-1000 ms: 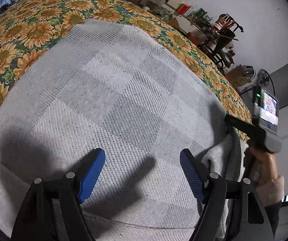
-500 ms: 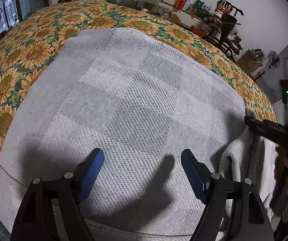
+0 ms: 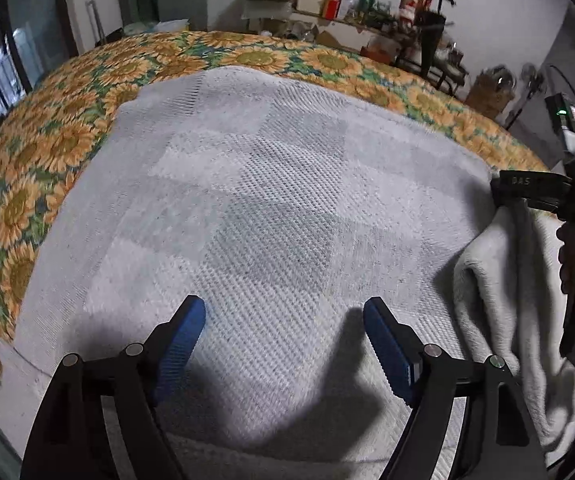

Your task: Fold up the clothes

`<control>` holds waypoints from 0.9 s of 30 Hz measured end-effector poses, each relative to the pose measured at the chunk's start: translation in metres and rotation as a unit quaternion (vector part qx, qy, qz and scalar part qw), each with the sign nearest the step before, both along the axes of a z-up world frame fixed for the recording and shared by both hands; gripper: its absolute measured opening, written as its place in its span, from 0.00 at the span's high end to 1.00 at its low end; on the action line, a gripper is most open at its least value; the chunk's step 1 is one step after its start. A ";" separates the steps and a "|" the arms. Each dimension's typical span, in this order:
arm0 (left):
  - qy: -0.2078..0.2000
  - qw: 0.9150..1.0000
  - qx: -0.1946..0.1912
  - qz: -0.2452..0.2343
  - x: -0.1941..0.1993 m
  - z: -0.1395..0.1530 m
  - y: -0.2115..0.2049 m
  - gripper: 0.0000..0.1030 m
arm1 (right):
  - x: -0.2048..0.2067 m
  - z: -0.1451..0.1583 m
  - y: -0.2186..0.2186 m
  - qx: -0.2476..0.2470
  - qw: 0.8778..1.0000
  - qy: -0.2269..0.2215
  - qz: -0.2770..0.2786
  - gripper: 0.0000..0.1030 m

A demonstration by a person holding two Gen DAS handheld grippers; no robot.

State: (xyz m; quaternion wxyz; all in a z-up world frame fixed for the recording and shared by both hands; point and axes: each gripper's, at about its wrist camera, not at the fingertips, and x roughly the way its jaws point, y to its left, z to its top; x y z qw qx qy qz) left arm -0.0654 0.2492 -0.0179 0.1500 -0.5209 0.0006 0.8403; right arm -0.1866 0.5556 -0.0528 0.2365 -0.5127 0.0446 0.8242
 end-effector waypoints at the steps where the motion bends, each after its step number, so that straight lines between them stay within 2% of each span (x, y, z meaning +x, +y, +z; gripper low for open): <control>1: -0.005 1.000 0.028 0.013 -0.001 0.002 -0.009 0.21 | 0.002 0.011 -0.012 -0.001 0.999 0.023 0.024 0.35; 2: -0.010 0.998 0.050 0.025 -0.002 0.003 -0.015 0.21 | 0.002 0.022 -0.026 -0.004 0.998 0.042 0.051 0.36; 3: -0.014 0.996 0.073 0.041 -0.004 0.005 -0.025 0.21 | 0.002 0.032 -0.041 -0.008 0.995 0.060 0.081 0.41; 4: -0.018 0.994 0.094 0.057 -0.007 0.006 -0.034 0.22 | -0.003 0.039 -0.062 -0.018 0.991 0.072 0.116 0.55; 6: -0.013 0.992 0.093 0.086 -0.010 0.009 -0.049 0.23 | -0.014 0.039 -0.104 -0.043 0.982 0.076 0.169 0.69; 8: -0.001 0.991 0.077 0.109 -0.014 0.011 -0.063 0.25 | -0.027 0.033 -0.142 -0.073 0.970 0.066 0.221 0.72; 10: 0.005 0.992 0.065 0.113 -0.017 0.011 -0.074 0.33 | -0.056 0.016 -0.158 -0.099 0.959 0.057 0.260 0.73; 13: 0.000 0.992 0.054 0.115 -0.020 0.005 -0.087 0.39 | -0.092 -0.011 -0.190 -0.136 0.945 0.039 0.295 0.73; 15: 0.001 0.992 0.055 0.111 -0.021 0.006 -0.093 0.40 | -0.111 -0.023 -0.213 -0.138 0.941 0.035 0.306 0.70; 17: -0.001 0.993 0.056 0.109 -0.021 0.006 -0.097 0.40 | -0.128 -0.026 -0.232 -0.115 0.942 0.037 0.312 0.70; 21: -0.011 0.991 0.064 0.114 -0.024 0.004 -0.103 0.40 | -0.151 -0.026 -0.236 -0.122 0.947 0.031 0.295 0.69; 26: -0.017 0.990 0.080 0.115 -0.026 0.004 -0.107 0.40 | -0.151 -0.023 -0.236 -0.125 0.947 0.042 0.293 0.68; 27: -0.016 0.990 0.082 0.113 -0.026 0.004 -0.107 0.40 | -0.146 -0.019 -0.240 -0.130 0.942 0.044 0.305 0.67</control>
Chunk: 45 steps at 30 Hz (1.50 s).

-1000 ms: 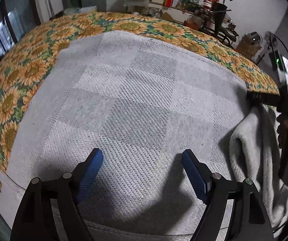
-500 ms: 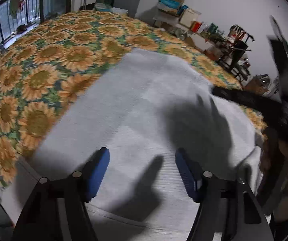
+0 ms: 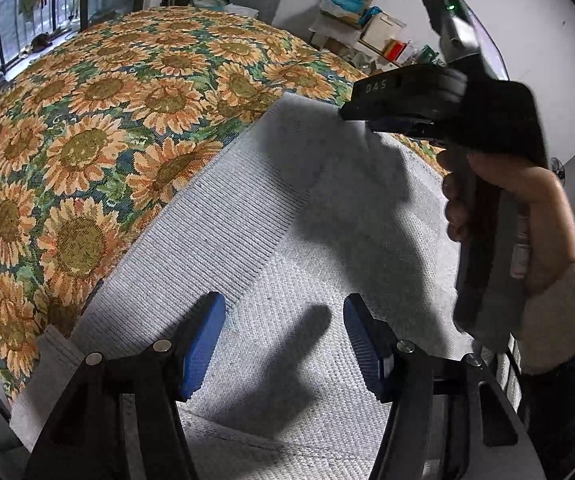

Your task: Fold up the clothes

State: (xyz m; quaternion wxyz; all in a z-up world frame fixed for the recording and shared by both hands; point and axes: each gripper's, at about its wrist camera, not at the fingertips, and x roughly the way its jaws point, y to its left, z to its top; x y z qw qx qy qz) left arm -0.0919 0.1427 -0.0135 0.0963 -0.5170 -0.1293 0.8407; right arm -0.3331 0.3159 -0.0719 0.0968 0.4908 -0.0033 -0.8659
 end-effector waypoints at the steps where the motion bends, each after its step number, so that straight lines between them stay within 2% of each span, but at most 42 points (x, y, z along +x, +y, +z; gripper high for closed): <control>1: 0.001 1.000 0.001 -0.001 0.000 0.000 0.000 0.40 | 0.005 0.004 -0.004 -0.005 1.000 0.002 0.013 0.67; 4: 0.005 1.000 -0.003 -0.005 0.003 0.001 0.002 0.36 | 0.010 0.001 -0.020 0.017 0.999 -0.010 0.036 0.69; 6: 0.007 1.000 -0.013 -0.011 0.002 0.002 0.006 0.35 | 0.005 -0.009 -0.026 0.038 0.999 -0.024 0.027 0.69; 10: 0.015 0.999 -0.033 -0.018 0.004 0.001 0.011 0.35 | -0.005 -0.009 -0.014 0.015 1.000 -0.013 -0.015 0.64; 14: 0.022 0.999 -0.025 -0.018 0.007 0.001 0.011 0.30 | -0.016 -0.008 -0.014 0.005 0.999 0.016 -0.032 0.57; 17: 0.034 0.999 -0.009 -0.025 0.009 0.001 0.012 0.24 | -0.012 -0.004 -0.012 -0.018 0.999 -0.007 -0.048 0.55; 20: 0.047 0.998 0.026 -0.023 0.013 0.003 0.004 0.24 | 0.023 0.025 -0.003 -0.032 0.998 -0.005 -0.052 0.45; 21: 0.045 0.998 0.051 -0.019 0.014 0.004 -0.001 0.24 | 0.037 0.036 0.001 -0.035 0.998 0.001 -0.050 0.39; 23: 0.036 0.993 0.110 -0.018 0.017 0.006 -0.011 0.24 | 0.069 0.060 0.008 -0.039 0.998 0.033 -0.038 0.36; 25: 0.035 0.988 0.147 -0.025 0.022 0.011 -0.018 0.24 | 0.104 0.083 0.020 -0.028 0.997 0.065 -0.038 0.32; 28: 0.078 0.986 0.142 -0.035 0.040 0.029 -0.025 0.24 | 0.158 0.109 0.041 -0.046 0.992 0.097 -0.062 0.30; 32: 0.123 0.978 0.152 -0.068 0.058 0.047 -0.037 0.24 | 0.243 0.120 0.080 -0.074 0.982 0.122 -0.122 0.25; 38: 0.122 0.974 0.154 -0.111 0.110 0.052 -0.043 0.24 | 0.332 0.100 0.121 -0.095 0.959 0.100 -0.248 0.24; 42: 0.126 0.972 0.151 -0.128 0.128 0.056 -0.047 0.24 | 0.361 0.078 0.132 -0.110 0.948 0.069 -0.291 0.24; 45: 0.127 0.973 0.142 -0.132 0.132 0.057 -0.046 0.24 | 0.367 0.060 0.139 -0.113 0.942 0.044 -0.314 0.24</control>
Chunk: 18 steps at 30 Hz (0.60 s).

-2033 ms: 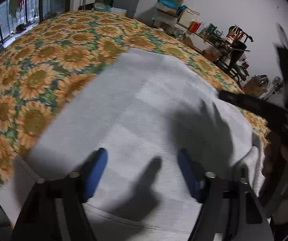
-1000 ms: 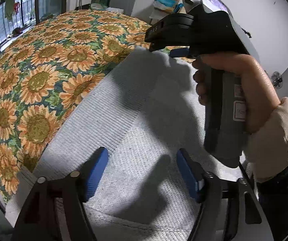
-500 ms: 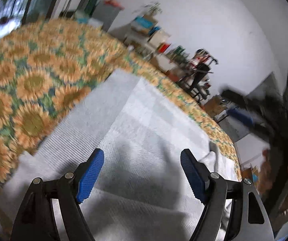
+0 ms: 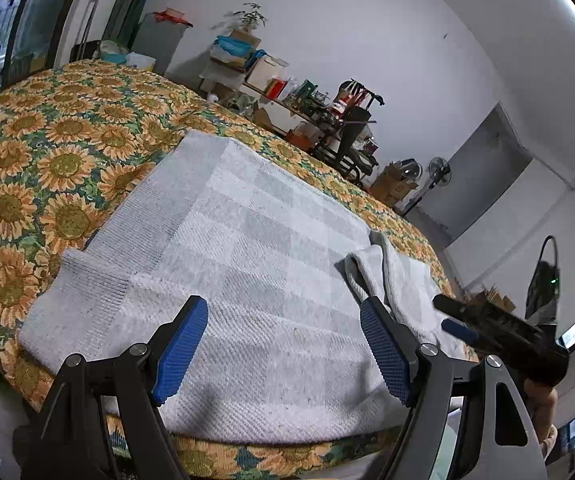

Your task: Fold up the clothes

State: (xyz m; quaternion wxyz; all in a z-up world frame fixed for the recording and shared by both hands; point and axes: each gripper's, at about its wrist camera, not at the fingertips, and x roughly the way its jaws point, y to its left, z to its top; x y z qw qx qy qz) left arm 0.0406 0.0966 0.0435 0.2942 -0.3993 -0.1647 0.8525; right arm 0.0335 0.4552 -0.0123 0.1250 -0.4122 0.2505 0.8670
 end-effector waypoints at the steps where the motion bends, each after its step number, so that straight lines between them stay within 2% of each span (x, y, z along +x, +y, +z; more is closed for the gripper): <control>1: 0.000 1.000 -0.004 -0.001 0.002 0.000 0.001 0.24 | 0.001 -0.006 0.002 -0.003 1.000 -0.008 -0.006 0.24; 8: -0.020 1.000 -0.015 -0.013 -0.002 -0.008 0.008 0.24 | 0.011 -0.021 0.015 -0.021 0.999 -0.008 -0.033 0.23; 18: -0.043 0.998 -0.023 -0.040 -0.007 -0.019 0.031 0.24 | 0.036 -0.027 0.029 -0.033 0.998 -0.007 -0.060 0.22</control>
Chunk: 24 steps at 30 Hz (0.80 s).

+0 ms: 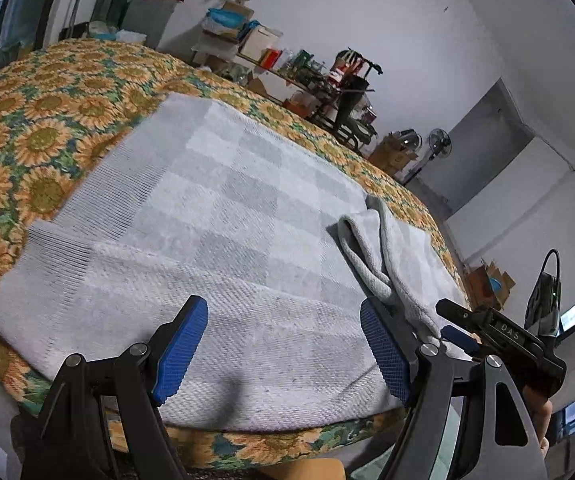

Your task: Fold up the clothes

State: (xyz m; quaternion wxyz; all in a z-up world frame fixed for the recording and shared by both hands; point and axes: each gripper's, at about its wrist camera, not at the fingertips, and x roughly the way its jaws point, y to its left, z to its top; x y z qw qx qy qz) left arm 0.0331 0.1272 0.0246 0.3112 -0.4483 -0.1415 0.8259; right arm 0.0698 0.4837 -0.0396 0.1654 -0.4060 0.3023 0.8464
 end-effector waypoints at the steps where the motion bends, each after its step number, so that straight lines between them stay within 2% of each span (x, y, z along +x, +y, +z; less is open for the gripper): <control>1: -0.001 1.000 -0.002 -0.005 0.000 -0.001 0.004 0.24 | 0.003 0.000 0.003 0.000 1.000 -0.001 -0.006 0.21; 7: -0.001 1.000 -0.015 -0.027 0.005 -0.003 0.022 0.24 | 0.023 -0.008 0.022 -0.011 0.999 -0.001 -0.040 0.20; 11: -0.012 0.999 -0.022 -0.029 0.004 -0.010 0.028 0.24 | 0.019 -0.019 0.020 -0.005 0.999 -0.015 -0.034 0.19; 13: -0.020 0.999 -0.028 -0.028 0.004 -0.014 0.031 0.24 | 0.014 -0.019 0.015 0.013 0.999 -0.021 -0.025 0.13; 18: -0.060 0.996 -0.066 -0.019 -0.002 -0.036 0.038 0.24 | 0.006 -0.023 -0.002 0.073 0.996 -0.041 -0.001 0.08; 24: -0.049 0.994 -0.094 -0.020 0.001 -0.036 0.045 0.23 | -0.005 -0.032 -0.023 0.165 0.982 -0.092 0.024 0.07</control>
